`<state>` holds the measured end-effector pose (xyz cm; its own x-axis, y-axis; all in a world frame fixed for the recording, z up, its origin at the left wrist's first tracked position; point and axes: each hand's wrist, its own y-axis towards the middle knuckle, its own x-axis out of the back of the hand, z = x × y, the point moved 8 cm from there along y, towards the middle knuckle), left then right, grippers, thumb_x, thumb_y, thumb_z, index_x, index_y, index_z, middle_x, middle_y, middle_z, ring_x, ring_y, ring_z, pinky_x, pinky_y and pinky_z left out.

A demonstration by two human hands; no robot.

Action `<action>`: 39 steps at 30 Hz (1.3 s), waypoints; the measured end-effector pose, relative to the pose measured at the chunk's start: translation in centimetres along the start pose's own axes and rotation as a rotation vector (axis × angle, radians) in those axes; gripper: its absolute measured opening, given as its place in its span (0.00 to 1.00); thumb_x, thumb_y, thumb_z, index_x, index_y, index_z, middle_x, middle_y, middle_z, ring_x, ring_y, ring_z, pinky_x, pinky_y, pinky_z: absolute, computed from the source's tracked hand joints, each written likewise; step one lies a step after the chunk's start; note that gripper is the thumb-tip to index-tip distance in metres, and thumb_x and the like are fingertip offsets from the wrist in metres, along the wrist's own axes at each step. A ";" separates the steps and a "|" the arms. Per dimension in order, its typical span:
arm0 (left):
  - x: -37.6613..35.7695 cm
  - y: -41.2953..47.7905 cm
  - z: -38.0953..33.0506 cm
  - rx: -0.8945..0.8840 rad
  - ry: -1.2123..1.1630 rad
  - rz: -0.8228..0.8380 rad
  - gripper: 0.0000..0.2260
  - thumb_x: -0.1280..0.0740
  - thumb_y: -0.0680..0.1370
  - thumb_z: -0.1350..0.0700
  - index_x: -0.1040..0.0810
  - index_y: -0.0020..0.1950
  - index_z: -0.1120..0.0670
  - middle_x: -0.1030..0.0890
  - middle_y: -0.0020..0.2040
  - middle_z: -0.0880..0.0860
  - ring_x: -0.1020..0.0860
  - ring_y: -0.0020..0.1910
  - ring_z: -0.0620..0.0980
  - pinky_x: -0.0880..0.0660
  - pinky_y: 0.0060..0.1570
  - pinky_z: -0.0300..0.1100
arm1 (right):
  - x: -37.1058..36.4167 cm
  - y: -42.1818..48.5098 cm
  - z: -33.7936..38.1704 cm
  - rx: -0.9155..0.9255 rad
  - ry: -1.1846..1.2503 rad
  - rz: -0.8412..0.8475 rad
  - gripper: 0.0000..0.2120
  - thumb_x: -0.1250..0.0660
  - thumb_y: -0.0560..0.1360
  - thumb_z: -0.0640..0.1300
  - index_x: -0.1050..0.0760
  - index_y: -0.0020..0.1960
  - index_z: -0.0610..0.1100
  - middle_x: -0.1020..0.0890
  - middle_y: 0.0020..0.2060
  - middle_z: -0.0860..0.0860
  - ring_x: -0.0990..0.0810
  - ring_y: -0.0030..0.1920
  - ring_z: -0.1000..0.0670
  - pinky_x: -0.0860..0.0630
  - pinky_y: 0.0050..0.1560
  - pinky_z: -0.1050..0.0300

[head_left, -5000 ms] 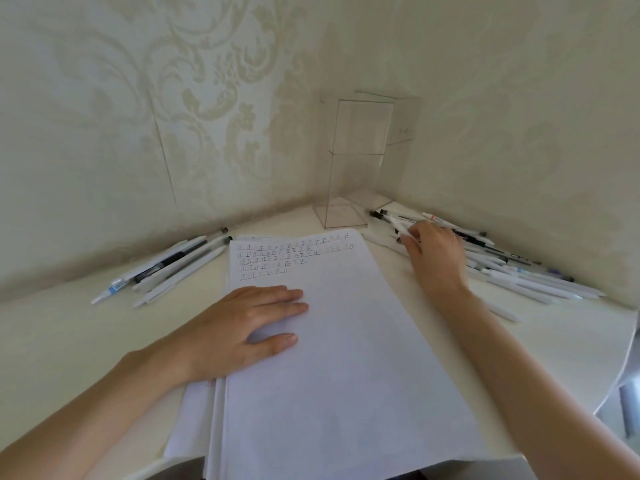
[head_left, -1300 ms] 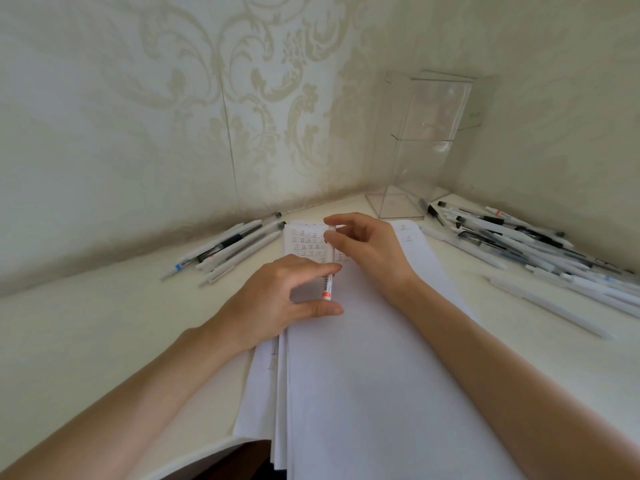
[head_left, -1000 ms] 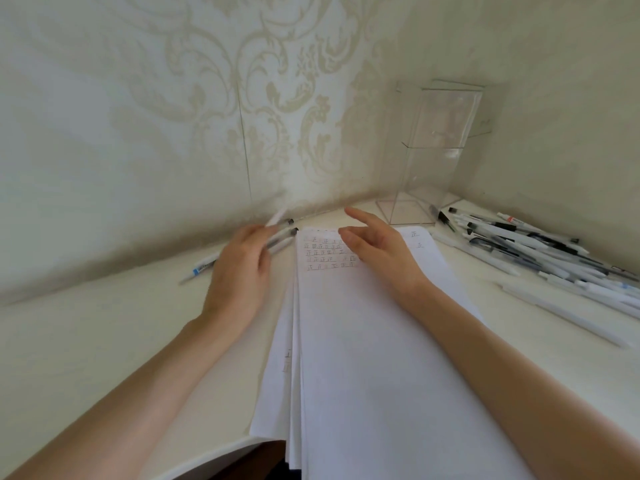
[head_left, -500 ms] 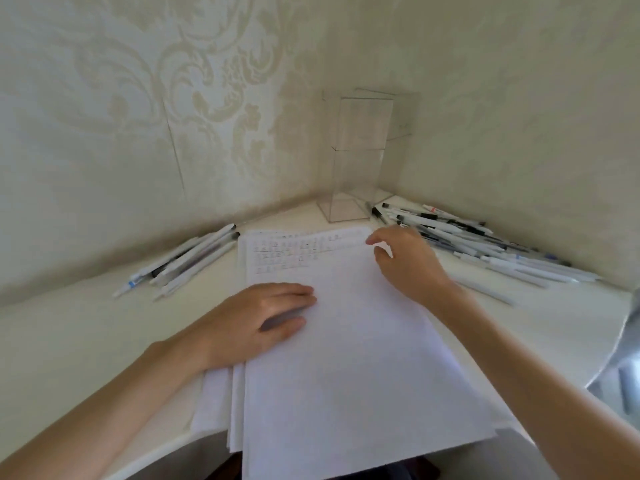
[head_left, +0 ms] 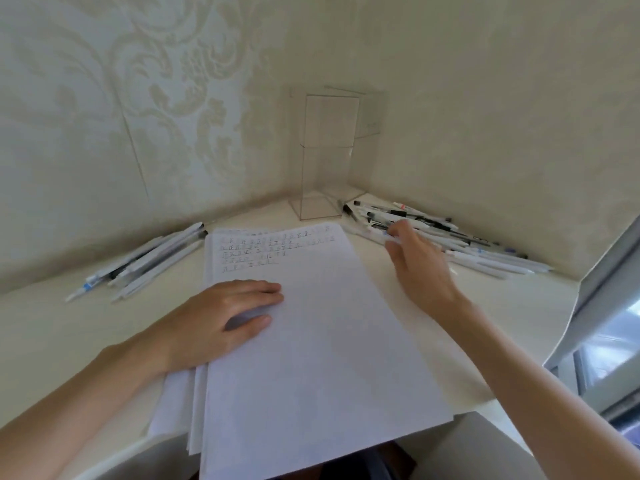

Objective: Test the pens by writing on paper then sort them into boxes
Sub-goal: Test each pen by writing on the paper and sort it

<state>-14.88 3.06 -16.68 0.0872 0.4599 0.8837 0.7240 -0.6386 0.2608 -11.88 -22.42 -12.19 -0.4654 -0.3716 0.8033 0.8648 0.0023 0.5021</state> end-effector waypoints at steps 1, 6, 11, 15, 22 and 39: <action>0.0 0.0 -0.1 -0.001 0.006 -0.003 0.29 0.55 0.72 0.29 0.30 0.66 0.39 0.37 0.65 0.30 0.42 0.66 0.27 0.49 0.65 0.24 | -0.2 0.5 1.4 0.045 -0.013 -0.023 0.13 0.41 0.79 0.52 0.28 0.53 0.43 0.20 0.47 0.45 0.24 0.48 0.42 0.36 0.46 0.52; 0.2 -0.2 -0.2 0.007 0.023 -0.020 0.31 0.55 0.72 0.29 0.29 0.66 0.41 0.37 0.65 0.28 0.41 0.66 0.28 0.47 0.65 0.25 | -2.1 2.4 8.1 0.185 -0.018 -0.168 0.21 0.44 0.70 0.63 0.39 0.28 0.49 0.35 0.24 0.54 0.36 0.28 0.50 0.33 0.39 0.55; 0.5 -0.2 -0.2 0.016 0.048 -0.042 0.25 0.50 0.75 0.33 0.27 0.65 0.42 0.32 0.65 0.33 0.38 0.64 0.31 0.44 0.64 0.28 | -4.3 4.2 11.6 0.302 0.100 -0.140 0.21 0.37 0.71 0.60 0.27 0.32 0.43 0.28 0.30 0.50 0.30 0.29 0.47 0.29 0.36 0.54; 0.9 -0.2 -0.1 0.031 0.160 -0.084 0.22 0.47 0.77 0.38 0.28 0.66 0.43 0.32 0.68 0.41 0.36 0.67 0.40 0.47 0.67 0.34 | -3.8 5.5 12.8 0.322 0.323 -0.180 0.04 0.35 0.73 0.38 0.28 0.40 0.41 0.28 0.33 0.47 0.30 0.31 0.45 0.29 0.31 0.50; 0.3 0.0 1.0 0.175 0.182 0.043 0.36 0.65 0.67 0.27 0.47 0.72 0.35 0.52 0.73 0.37 0.56 0.73 0.38 0.64 0.67 0.33 | -6.5 5.6 10.9 -0.132 0.813 0.057 0.27 0.48 0.80 0.58 0.22 0.39 0.41 0.20 0.28 0.46 0.24 0.29 0.53 0.28 0.32 0.56; -0.1 0.0 1.2 0.198 0.153 0.114 0.32 0.59 0.69 0.31 0.46 0.73 0.36 0.51 0.75 0.40 0.55 0.73 0.39 0.60 0.68 0.32 | -9.8 4.7 10.2 -0.266 0.890 0.283 0.09 0.29 0.73 0.43 0.26 0.39 0.40 0.19 0.29 0.48 0.23 0.28 0.54 0.28 0.27 0.61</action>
<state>-14.06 3.76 -17.28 0.0822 0.2840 0.9553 0.8365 -0.5407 0.0887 -5.22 -9.30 -14.45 -0.0151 -0.9564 0.2917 0.9882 0.0303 0.1504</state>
